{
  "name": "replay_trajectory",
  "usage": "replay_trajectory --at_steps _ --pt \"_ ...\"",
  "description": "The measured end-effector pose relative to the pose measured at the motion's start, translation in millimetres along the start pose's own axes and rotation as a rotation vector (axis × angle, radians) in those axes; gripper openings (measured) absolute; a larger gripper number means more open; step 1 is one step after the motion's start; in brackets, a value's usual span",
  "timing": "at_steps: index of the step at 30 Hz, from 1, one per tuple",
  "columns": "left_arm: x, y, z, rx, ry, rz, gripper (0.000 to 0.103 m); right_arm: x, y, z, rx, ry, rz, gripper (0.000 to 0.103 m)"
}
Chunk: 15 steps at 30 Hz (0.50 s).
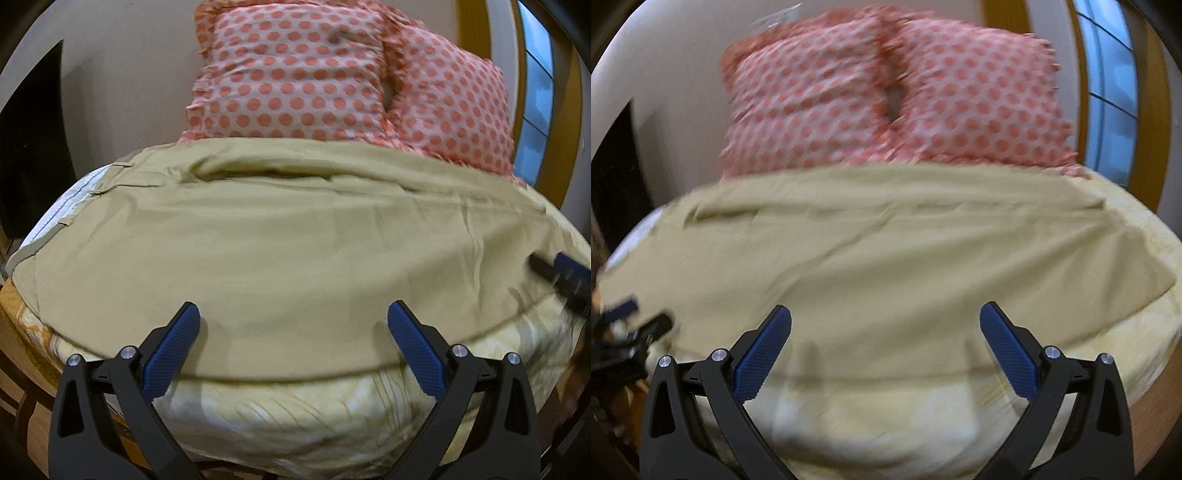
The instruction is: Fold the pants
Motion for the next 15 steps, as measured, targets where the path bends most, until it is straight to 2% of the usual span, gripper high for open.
replay_trajectory --at_steps 2,4,8,10,12,15 --pt "-1.2 11.5 22.0 -0.036 -0.023 0.015 0.101 0.9 -27.6 34.2 0.047 -0.018 -0.040 0.102" --pt "-3.5 19.0 38.4 -0.059 -0.038 0.032 0.101 18.1 -58.9 76.1 0.106 0.003 -0.084 0.102" --pt "3.0 30.5 79.1 -0.113 -0.091 0.075 0.101 87.4 -121.2 136.4 0.228 0.101 -0.185 0.102" --pt "9.9 32.9 97.3 -0.128 -0.106 0.095 0.101 134.5 -160.6 158.7 0.342 0.168 -0.251 0.093" --pt "17.7 31.9 108.0 -0.126 -0.104 0.105 0.101 180.3 -197.1 174.3 0.455 0.221 -0.304 0.075" --pt "32.0 29.5 117.0 -0.108 -0.094 0.128 0.101 220.2 -232.5 182.0 0.557 0.256 -0.389 0.073"
Point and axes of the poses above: each gripper's, at about its wrist camera, not at the fingertips, and x roughly the way its jaws point, y to its left, z to its top, the point moved 6 cm from there along x, roughly the way its jaws point, and after that the axes turned 4 degrees about z, right-handed, at the moved point
